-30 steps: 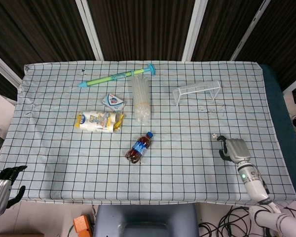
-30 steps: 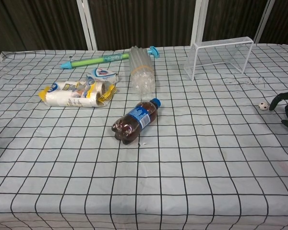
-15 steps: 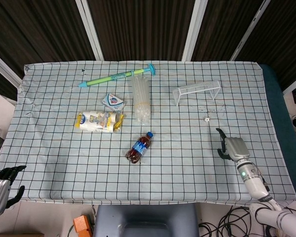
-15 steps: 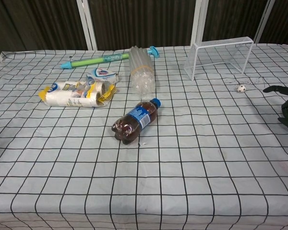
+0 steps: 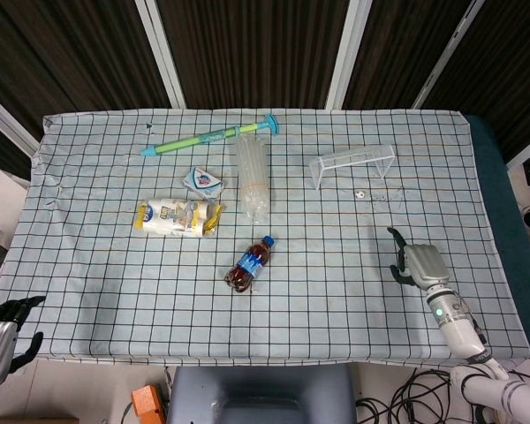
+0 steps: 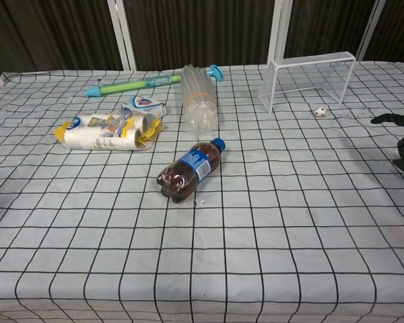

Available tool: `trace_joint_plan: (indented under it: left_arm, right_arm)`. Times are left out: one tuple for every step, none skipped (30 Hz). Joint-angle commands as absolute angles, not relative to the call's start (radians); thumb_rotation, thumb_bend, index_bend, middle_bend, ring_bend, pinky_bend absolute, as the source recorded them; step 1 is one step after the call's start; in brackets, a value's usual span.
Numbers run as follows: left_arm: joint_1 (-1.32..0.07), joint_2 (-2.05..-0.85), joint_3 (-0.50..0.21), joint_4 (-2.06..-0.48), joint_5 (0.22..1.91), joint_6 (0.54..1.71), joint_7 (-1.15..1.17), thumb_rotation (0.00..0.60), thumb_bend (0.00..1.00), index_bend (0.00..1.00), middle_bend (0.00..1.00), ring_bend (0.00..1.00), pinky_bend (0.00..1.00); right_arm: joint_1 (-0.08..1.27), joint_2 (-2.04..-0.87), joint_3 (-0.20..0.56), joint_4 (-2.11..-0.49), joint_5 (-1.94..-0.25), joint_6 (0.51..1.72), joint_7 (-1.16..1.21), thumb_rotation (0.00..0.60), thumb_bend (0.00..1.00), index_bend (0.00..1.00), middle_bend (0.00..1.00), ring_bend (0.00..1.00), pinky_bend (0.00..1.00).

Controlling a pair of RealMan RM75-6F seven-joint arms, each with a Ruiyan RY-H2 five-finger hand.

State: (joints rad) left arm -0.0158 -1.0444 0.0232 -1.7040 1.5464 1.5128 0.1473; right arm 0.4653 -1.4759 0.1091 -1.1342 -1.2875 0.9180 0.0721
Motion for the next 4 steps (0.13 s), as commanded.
trace_joint_plan:
  left_arm:
    - [-0.015,-1.044,0.022,-1.703,1.548,1.515,0.142,0.6,0.39,0.26,0.3,0.26,0.43]
    - [-0.016,-1.044,0.022,-1.703,1.548,1.515,0.141,0.6,0.39,0.26,0.3,0.26,0.43]
    - [-0.016,-1.044,0.023,-1.702,1.55,1.514,0.142,0.6,0.39,0.26,0.3,0.26,0.43]
    - [-0.016,-1.044,0.024,-1.702,1.552,1.514,0.143,0.6,0.39,0.26,0.3,0.26,0.43]
  right_arm:
    - [0.465,-1.474,0.109,-1.138,-1.288,0.92,0.072,0.6,0.57,0.0,0.77,0.86,0.77]
    - [0.465,-1.474,0.109,-1.14,-1.289,0.922,0.071,0.6,0.57,0.0,0.77,0.86,0.77]
    - [0.464,-1.473,0.109,-1.144,-1.29,0.926,0.071,0.6,0.56,0.0,0.77,0.86,0.77]
    - [0.462,-1.472,0.107,-1.147,-1.292,0.929,0.07,0.6,0.56,0.0,0.77,0.86,0.77]
